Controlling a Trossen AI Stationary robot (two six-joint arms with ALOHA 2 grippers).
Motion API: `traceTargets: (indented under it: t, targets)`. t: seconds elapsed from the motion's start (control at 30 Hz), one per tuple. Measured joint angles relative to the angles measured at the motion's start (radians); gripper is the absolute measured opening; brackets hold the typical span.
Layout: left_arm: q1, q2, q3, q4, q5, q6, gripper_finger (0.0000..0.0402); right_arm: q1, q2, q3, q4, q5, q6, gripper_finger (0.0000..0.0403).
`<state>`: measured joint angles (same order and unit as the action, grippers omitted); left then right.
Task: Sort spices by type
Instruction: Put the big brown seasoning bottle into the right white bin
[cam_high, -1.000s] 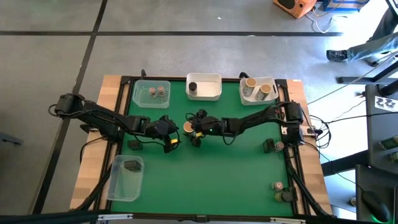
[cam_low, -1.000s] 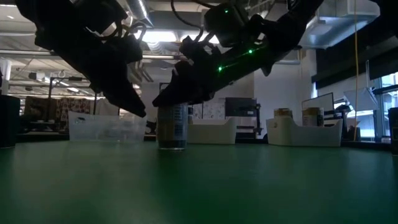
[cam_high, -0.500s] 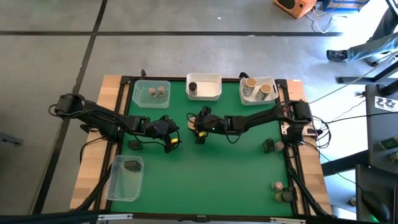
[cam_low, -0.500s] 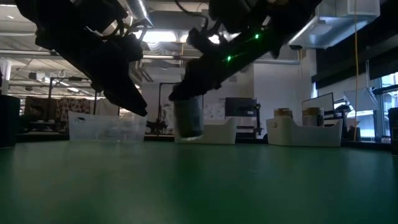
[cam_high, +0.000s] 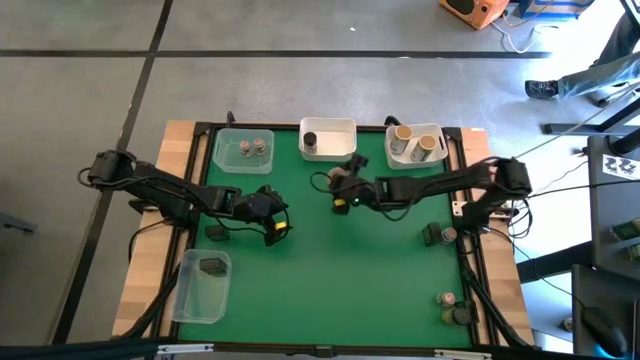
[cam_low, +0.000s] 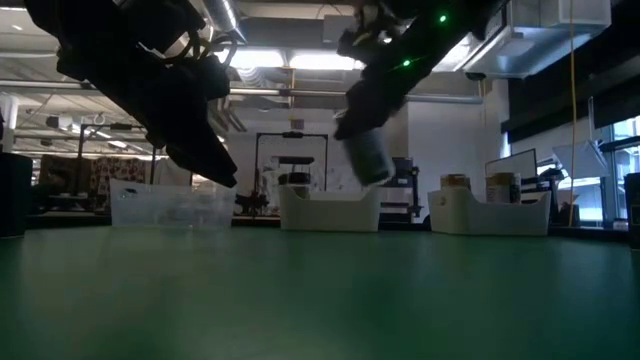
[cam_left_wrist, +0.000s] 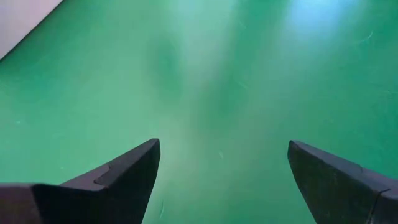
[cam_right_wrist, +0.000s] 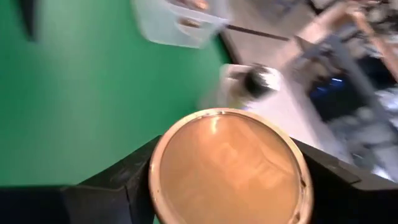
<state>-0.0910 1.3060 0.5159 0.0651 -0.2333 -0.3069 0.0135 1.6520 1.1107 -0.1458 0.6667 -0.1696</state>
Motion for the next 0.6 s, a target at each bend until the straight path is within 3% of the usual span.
traceTargets:
  t: [0.2,0.37,0.6]
  targets:
    - [0.000,0.000,0.000,0.000,0.000,0.017,0.0335,-0.001,-0.102,-0.006,-0.195,0.210,0.013,0.0272]
    - [0.000,0.000,0.000,0.000,0.000,0.020,0.0335,-0.010,-0.218,-0.092,-0.296,0.358,0.091,0.0272]
    - [0.002,0.000,0.000,0.005,-0.003,0.032,0.0335,-0.094,-0.395,-0.247,-0.310,0.398,0.197,0.0272]
